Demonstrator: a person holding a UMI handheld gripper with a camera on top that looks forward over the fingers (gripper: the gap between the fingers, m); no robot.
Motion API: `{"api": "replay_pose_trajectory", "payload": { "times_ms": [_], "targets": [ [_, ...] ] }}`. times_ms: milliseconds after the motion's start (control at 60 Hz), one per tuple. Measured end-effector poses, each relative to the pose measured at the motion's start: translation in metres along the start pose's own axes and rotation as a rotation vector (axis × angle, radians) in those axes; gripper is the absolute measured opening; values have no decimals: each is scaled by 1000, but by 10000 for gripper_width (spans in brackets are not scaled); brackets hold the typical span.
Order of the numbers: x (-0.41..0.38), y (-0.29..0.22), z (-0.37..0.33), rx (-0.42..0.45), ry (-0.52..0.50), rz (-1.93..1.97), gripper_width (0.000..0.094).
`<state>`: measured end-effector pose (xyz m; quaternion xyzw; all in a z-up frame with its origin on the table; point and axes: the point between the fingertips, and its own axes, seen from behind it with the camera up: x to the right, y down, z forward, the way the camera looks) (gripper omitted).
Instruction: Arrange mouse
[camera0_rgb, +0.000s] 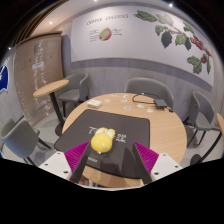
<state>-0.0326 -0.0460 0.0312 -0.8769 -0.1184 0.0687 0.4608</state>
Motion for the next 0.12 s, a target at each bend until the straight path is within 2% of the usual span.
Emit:
{"api": "replay_pose_trajectory", "payload": {
  "times_ms": [117],
  "targets": [
    [36,17,-39,13,13,18,858]
  ]
}}
